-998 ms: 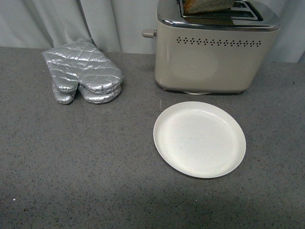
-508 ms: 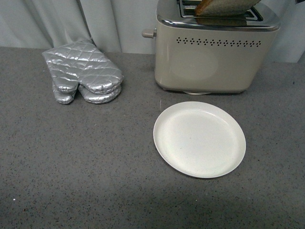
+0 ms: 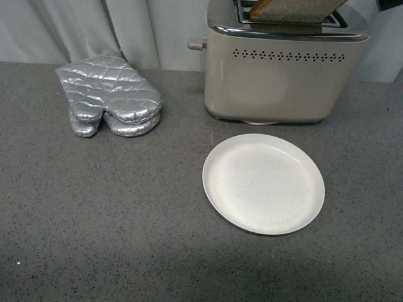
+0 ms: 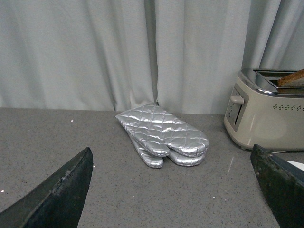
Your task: Put bread into toaster
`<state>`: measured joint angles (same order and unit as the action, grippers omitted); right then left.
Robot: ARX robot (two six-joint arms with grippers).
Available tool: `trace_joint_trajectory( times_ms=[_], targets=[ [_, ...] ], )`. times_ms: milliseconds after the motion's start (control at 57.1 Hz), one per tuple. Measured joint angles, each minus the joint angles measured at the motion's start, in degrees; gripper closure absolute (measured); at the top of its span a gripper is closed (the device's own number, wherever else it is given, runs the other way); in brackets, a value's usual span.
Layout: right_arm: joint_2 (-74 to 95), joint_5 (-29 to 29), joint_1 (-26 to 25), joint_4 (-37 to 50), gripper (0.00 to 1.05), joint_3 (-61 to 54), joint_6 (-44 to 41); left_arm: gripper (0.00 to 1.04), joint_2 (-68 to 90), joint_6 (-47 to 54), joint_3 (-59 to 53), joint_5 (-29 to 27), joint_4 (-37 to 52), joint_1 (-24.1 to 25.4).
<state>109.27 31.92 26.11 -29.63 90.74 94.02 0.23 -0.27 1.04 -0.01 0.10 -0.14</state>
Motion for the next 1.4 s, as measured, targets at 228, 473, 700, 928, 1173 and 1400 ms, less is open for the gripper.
trace_joint_trajectory(
  times_ms=[228,473,700,928,1173,1400],
  targets=[
    [-4.24,4.63,-0.33,6.99,0.39,0.26,-13.22,0.07,0.0,0.0,0.0,0.0,0.0,0.0],
    [-18.01,1.57,-2.14,30.23,0.1,-14.32,-45.33,0.07,0.0,0.0,0.0,0.0,0.0,0.0],
    [-33.92,-6.01,-4.39,45.46,0.1,-36.17,-75.01,0.07,0.0,0.0,0.0,0.0,0.0,0.0],
    [-55.67,-13.38,-9.57,53.64,0.22,-61.83,-92.78,0.07,0.0,0.0,0.0,0.0,-0.02,0.0],
    [-64.7,-21.14,-14.95,56.59,0.63,-73.99,-93.66,0.07,0.0,0.0,0.0,0.0,-0.02,0.0],
    [-71.52,-24.76,-18.73,56.78,1.04,-80.21,-93.81,0.07,0.0,0.0,0.0,0.0,-0.02,0.0]
  ],
)
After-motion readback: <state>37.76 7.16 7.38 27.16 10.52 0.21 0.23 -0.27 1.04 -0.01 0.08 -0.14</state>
